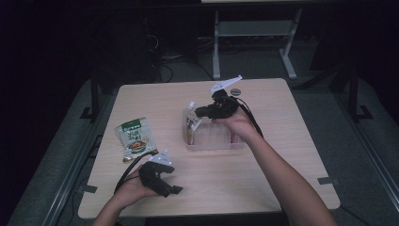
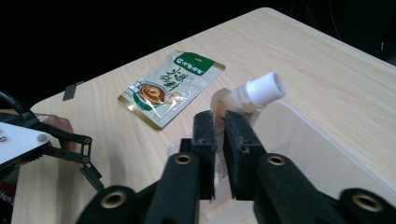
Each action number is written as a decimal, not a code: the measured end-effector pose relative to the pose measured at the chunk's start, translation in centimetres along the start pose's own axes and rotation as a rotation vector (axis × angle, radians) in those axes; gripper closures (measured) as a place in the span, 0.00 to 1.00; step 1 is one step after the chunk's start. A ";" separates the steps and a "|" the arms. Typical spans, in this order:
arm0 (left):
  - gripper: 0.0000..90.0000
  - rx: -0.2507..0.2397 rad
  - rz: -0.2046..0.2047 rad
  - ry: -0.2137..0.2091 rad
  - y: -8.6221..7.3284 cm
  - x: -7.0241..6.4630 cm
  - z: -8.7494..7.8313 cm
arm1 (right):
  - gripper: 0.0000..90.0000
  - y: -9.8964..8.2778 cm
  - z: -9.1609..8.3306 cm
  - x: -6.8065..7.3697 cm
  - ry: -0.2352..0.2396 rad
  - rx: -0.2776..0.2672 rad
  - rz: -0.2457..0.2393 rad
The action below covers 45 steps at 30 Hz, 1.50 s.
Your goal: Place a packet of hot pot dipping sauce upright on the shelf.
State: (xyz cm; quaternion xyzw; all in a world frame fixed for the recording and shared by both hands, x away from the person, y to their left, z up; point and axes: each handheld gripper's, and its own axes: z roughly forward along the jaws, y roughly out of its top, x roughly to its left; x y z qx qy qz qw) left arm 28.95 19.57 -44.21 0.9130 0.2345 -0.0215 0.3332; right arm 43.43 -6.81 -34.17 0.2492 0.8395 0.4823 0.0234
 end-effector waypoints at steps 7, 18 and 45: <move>0.16 -0.011 -0.009 0.004 -0.1 0.1 -0.1 | 0.73 -0.3 -1.6 0.5 0.027 -0.011 -0.001; 0.16 -0.024 -0.032 0.025 -0.1 0.3 -0.4 | 0.50 -2.3 -4.1 2.4 -0.004 0.015 -0.052; 0.16 -0.040 -0.047 0.053 -0.2 0.5 -0.9 | 0.38 -10.9 -6.2 5.1 -0.014 0.096 -0.090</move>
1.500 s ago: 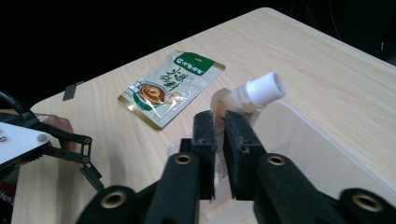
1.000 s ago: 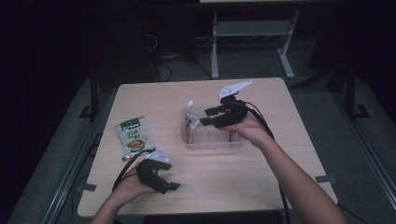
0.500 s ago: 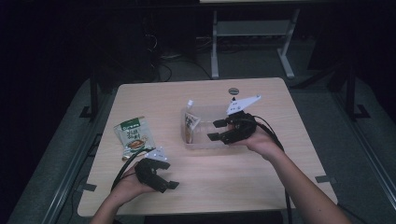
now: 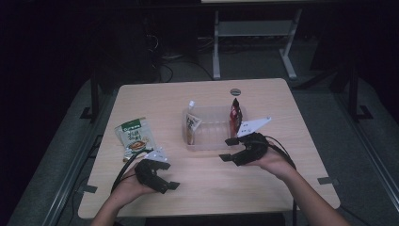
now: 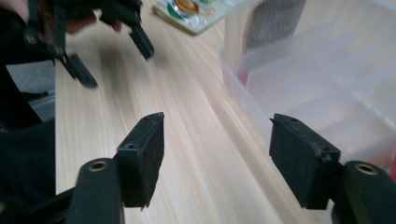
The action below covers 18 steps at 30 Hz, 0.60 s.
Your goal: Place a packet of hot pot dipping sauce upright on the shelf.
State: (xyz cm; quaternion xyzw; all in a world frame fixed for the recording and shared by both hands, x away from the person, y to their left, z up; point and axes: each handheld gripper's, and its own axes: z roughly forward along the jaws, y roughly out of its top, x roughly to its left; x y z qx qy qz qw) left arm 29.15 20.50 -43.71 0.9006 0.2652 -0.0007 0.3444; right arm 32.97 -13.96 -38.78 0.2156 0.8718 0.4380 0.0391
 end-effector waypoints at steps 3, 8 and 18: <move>0.16 0.000 -0.004 0.003 0.0 0.0 0.0 | 0.36 -1.2 -0.2 0.1 -0.017 0.013 0.014; 0.16 0.001 -0.017 0.003 -0.1 0.0 0.0 | 0.34 -3.0 -0.6 0.1 -0.036 0.035 0.033; 0.23 -0.028 -0.043 0.049 0.0 0.4 -0.8 | 0.30 -6.8 -2.1 0.2 -0.075 0.068 0.092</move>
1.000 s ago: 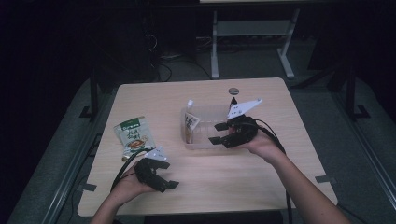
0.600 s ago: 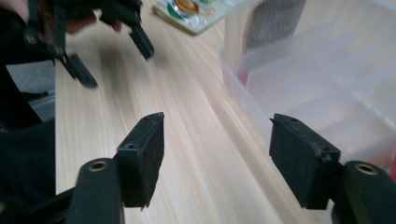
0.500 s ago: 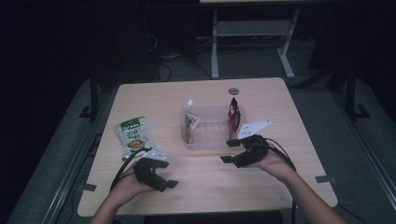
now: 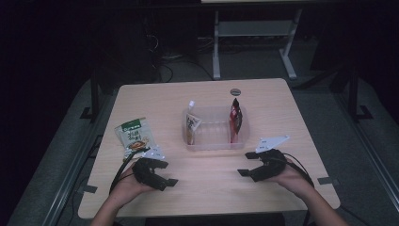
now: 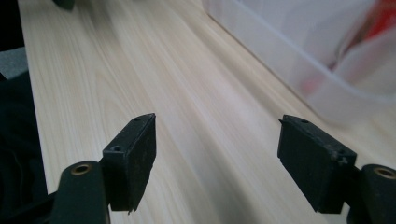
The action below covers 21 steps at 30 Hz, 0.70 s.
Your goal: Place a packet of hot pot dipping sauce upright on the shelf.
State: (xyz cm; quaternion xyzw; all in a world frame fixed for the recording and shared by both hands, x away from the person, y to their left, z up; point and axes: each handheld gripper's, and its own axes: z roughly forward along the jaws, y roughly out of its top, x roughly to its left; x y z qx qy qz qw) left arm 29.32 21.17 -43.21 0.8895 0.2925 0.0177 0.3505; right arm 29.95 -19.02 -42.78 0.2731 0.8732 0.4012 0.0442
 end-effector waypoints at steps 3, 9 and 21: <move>0.31 -0.008 -0.011 0.020 0.1 0.5 -0.5 | 0.30 -1.1 -0.5 0.0 -0.013 0.009 0.012; 0.56 -0.026 -0.055 0.095 0.6 1.8 -2.1 | 0.29 -2.0 -0.8 -0.2 -0.023 0.018 0.013; 1.00 -0.065 -0.159 0.299 1.2 6.4 -5.3 | 0.29 -2.0 -0.3 -0.2 -0.020 0.035 0.010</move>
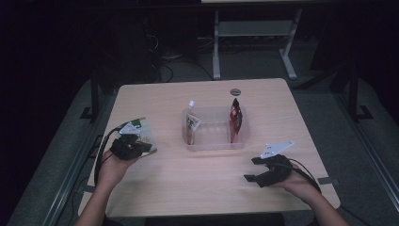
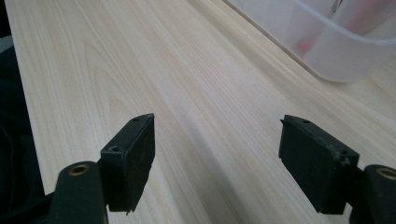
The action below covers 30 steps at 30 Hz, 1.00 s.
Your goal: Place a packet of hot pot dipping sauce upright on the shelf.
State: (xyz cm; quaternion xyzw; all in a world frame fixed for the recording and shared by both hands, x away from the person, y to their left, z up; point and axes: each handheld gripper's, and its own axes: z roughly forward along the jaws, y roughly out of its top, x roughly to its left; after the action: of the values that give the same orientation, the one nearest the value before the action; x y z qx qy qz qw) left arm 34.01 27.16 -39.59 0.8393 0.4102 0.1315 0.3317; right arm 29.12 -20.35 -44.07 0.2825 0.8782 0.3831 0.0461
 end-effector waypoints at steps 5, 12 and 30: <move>1.00 0.005 -0.025 0.070 0.5 1.9 0.0 | 0.29 0.0 0.2 0.0 0.005 0.006 0.004; 1.00 0.038 -0.068 0.170 1.0 4.9 1.1 | 0.29 0.1 0.3 -0.2 0.013 0.004 0.003; 1.00 0.122 -0.179 0.217 -0.4 8.5 5.2 | 0.30 0.0 0.2 -0.4 0.015 0.005 0.010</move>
State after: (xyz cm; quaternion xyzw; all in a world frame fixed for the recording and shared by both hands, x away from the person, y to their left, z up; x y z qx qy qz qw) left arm 41.67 31.61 -44.14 0.7989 0.5239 0.1664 0.2443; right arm 29.57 -20.44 -44.27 0.2840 0.8782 0.3831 0.0369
